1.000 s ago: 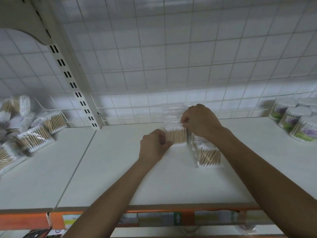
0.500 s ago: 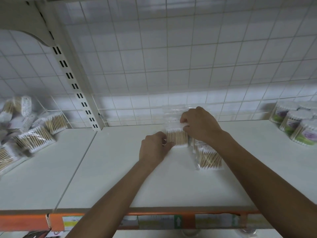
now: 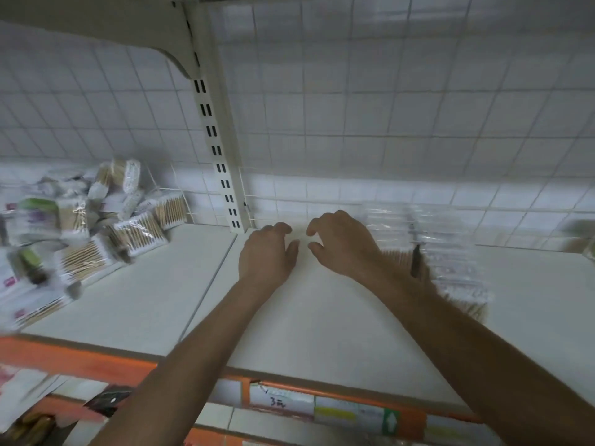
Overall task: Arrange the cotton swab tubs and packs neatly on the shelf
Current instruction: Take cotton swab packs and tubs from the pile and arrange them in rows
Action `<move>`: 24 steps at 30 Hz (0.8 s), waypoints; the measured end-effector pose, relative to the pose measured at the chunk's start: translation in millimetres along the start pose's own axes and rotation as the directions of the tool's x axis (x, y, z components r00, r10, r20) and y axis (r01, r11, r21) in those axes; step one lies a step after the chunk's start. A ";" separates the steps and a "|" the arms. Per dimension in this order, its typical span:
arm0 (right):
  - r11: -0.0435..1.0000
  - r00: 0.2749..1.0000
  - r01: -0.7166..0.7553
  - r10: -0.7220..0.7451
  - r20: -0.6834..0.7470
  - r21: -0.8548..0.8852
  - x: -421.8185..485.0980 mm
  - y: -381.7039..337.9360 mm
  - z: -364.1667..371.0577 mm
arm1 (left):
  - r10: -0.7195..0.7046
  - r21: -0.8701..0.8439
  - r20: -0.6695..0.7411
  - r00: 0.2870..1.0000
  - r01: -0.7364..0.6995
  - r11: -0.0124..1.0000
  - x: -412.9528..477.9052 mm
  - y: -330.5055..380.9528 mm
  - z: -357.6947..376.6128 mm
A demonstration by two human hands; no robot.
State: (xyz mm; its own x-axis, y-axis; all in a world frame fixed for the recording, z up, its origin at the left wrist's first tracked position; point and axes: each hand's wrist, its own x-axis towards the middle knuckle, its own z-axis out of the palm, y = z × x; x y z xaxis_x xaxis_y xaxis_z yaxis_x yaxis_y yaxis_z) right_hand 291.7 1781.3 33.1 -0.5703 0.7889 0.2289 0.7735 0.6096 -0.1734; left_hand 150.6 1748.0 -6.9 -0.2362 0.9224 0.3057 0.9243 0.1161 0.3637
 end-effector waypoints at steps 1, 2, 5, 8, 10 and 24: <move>1.000 1.000 0.018 -0.018 0.010 0.007 6.3 -9.4 5.8 | -0.014 0.028 -0.003 1.000 0.014 1.000 -0.8 -11.3 -4.5; 0.999 0.999 0.035 -0.035 0.022 0.016 12.8 -18.9 11.8 | -0.030 0.052 -0.006 1.000 0.030 0.998 -1.8 -22.8 -9.3; 0.993 0.993 0.106 -0.108 0.043 0.048 34.2 -49.9 29.2 | -0.096 0.105 -0.029 0.995 0.099 0.990 -5.3 -57.9 -27.1; 0.982 0.985 0.166 -0.170 0.042 0.092 55.9 -83.5 46.3 | -0.147 0.178 -0.064 0.987 0.156 0.972 -8.2 -94.2 -47.0; 0.973 0.978 0.199 -0.205 0.036 0.120 70.7 -106.2 56.9 | -0.181 0.231 -0.090 0.979 0.197 0.953 -8.9 -120.6 -60.3; 0.816 0.998 0.047 -0.008 -0.069 0.576 187.1 -232.4 95.9 | -0.437 0.138 -0.341 0.832 0.504 0.853 16.6 -247.6 -133.3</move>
State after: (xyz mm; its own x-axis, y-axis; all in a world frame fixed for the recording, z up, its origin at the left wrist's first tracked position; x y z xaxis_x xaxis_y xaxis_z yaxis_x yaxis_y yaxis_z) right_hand -21.3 1794.7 24.4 -0.5563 0.7764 0.2963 0.4457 0.5797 -0.6821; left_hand -122.1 1685.5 25.4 -0.7026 0.5914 0.3958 0.7105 0.6146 0.3427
